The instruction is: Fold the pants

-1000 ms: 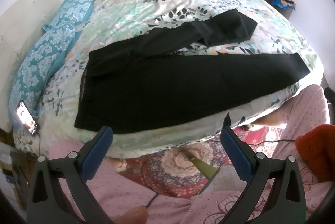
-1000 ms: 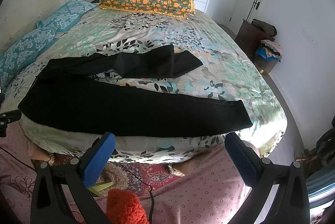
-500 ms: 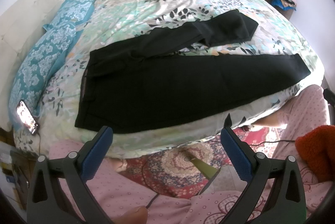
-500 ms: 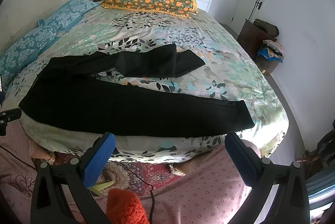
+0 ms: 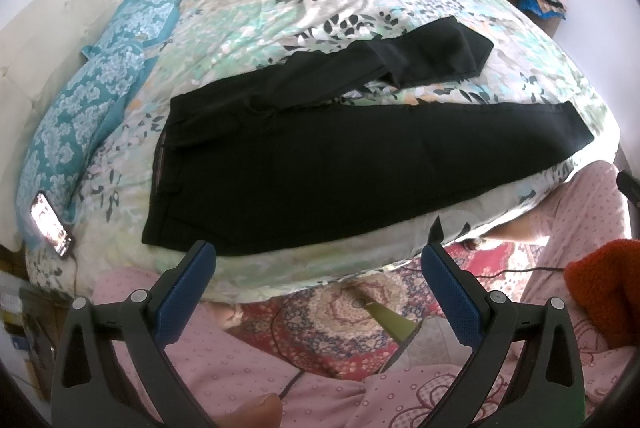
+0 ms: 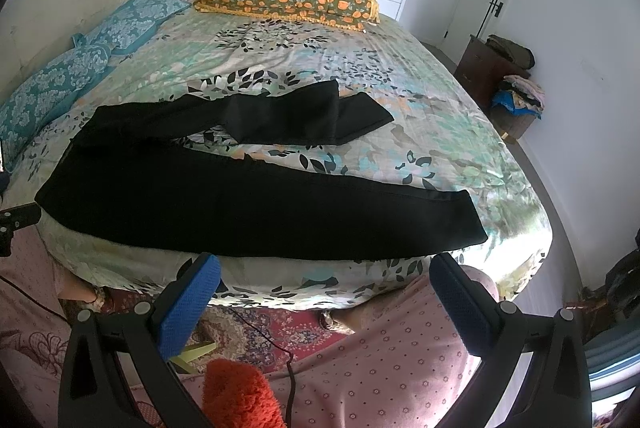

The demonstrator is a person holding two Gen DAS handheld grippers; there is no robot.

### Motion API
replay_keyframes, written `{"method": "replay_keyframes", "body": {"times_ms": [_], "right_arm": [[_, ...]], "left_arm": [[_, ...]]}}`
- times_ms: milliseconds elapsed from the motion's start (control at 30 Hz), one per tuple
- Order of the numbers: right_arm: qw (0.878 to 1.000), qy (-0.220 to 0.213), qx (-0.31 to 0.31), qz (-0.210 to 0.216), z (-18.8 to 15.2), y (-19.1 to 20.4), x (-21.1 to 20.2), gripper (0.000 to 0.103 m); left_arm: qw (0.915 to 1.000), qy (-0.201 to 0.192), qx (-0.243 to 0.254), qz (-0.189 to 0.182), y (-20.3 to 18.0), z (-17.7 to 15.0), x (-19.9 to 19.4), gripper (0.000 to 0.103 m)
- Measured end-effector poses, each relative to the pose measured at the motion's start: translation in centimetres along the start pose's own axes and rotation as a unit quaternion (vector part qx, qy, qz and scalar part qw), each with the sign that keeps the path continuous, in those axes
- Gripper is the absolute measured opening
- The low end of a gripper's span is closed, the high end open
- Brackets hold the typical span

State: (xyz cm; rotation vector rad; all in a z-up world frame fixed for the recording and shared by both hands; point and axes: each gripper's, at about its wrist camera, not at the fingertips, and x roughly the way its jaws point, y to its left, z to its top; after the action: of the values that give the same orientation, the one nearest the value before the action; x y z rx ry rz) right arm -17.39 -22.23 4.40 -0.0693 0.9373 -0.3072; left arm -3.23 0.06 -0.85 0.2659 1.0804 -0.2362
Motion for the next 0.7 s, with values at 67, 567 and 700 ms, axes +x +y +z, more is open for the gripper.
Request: {"method": "replay_keyframes", "body": {"times_ms": [67, 567, 700], "right_arm": [[1.000, 0.000, 0.004, -0.001, -0.10, -0.05, 0.07, 0.103], [1.000, 0.001, 0.014, -0.006, -0.37, -0.96, 0.32, 0.103], [1.000, 0.002, 0.018, -0.005, -0.40, -0.96, 0.45, 0.103]], "left_arm": [[1.0000, 0.000, 0.003, 0.001, -0.07, 0.01, -0.06, 0.103], [1.0000, 0.001, 0.000, 0.003, -0.10, 0.00, 0.08, 0.103], [1.0000, 0.002, 0.003, 0.003, -0.12, -0.06, 0.07, 0.103]]}}
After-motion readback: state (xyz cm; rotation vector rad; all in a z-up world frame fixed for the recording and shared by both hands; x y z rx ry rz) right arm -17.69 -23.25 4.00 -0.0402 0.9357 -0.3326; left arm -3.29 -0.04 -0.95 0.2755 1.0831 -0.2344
